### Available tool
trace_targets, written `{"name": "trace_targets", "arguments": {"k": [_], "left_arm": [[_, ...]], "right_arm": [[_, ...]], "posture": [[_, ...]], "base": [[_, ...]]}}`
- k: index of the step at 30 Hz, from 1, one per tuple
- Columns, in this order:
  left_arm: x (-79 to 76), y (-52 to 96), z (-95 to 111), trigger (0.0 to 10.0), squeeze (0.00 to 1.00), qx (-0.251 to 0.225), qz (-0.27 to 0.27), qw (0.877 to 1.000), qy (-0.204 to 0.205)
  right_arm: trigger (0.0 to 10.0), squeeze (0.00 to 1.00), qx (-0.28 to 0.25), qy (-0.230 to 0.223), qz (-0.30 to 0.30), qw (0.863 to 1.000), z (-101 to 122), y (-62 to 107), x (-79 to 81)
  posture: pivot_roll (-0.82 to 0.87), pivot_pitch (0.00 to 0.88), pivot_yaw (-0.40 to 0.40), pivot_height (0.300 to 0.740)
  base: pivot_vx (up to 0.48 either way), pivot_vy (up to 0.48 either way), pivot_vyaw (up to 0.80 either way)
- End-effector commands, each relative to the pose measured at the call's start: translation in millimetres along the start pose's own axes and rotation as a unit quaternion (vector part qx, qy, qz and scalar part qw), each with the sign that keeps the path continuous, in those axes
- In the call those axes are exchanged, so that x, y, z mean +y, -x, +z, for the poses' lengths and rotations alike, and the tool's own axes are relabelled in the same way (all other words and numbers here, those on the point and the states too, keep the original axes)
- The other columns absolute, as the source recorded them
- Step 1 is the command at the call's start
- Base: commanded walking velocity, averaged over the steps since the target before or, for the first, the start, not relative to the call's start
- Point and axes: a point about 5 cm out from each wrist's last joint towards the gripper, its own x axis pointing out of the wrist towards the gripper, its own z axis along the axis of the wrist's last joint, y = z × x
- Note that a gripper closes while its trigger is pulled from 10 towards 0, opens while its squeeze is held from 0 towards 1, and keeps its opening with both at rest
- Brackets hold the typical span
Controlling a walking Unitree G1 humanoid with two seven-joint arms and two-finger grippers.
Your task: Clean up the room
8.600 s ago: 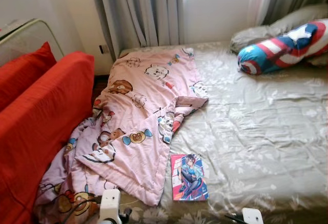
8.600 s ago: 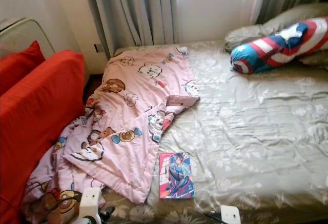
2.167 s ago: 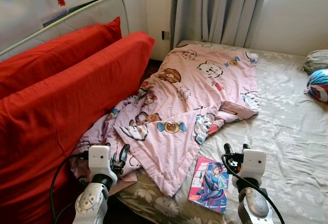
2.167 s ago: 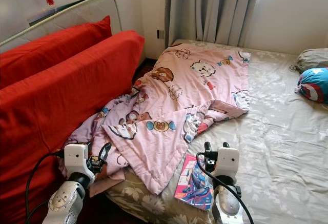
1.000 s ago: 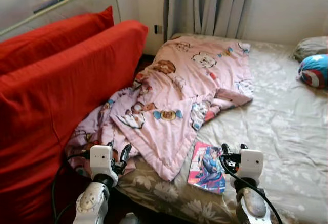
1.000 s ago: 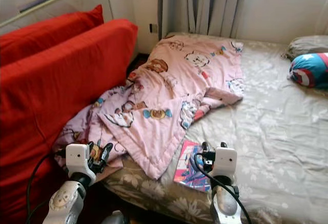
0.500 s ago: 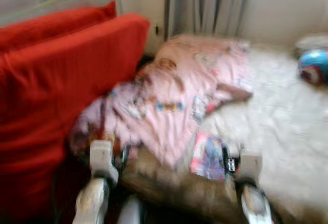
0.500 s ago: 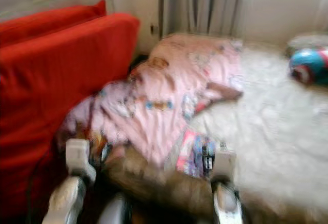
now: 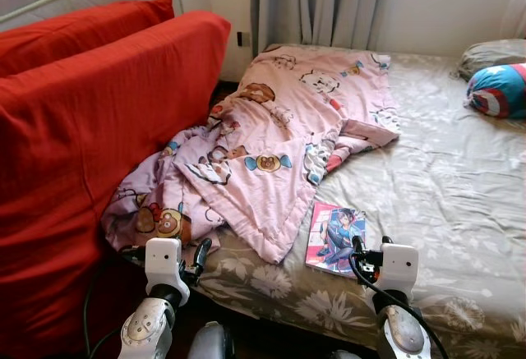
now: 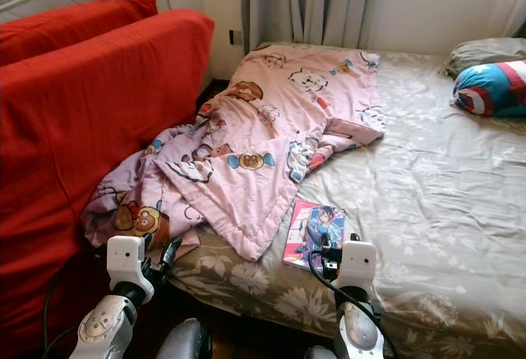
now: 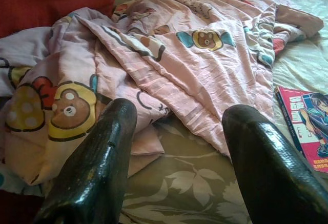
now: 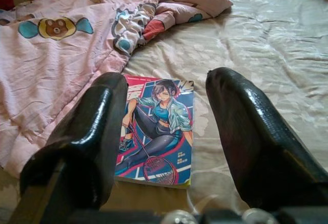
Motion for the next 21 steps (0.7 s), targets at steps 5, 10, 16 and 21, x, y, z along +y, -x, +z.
{"name": "trace_targets", "arguments": {"k": [5,10,16,21], "left_arm": [[-1.4,-1.3,3.1,10.0,0.00,-0.001,-0.007,1.000,-0.006],[-1.1,-1.6,3.3,10.0,0.00,-0.001,-0.006,1.000,-0.006],[-1.2,-1.7,3.0,10.0,0.00,0.000,-0.007,1.000,-0.006],[-1.3,-1.7,3.1,10.0,0.00,0.000,-0.007,1.000,-0.006]], "right_arm": [[10.0,0.00,-0.004,-0.004,0.001,1.000,1.1,0.6,1.1],[10.0,0.00,-0.005,-0.003,0.001,1.000,2.0,0.0,1.1],[10.0,0.00,0.003,0.000,0.000,1.000,0.4,-0.7,1.0],[10.0,0.00,-0.001,-0.001,0.000,1.000,1.7,-1.0,1.4]], "posture": [[-0.03,0.039,0.024,0.645],[-0.03,0.039,0.025,0.645],[-0.03,0.039,0.025,0.645],[-0.03,0.039,0.026,0.635]], "base": [[0.000,0.000,0.00],[0.000,0.000,0.00],[0.000,0.000,0.00],[0.000,0.000,0.00]]}}
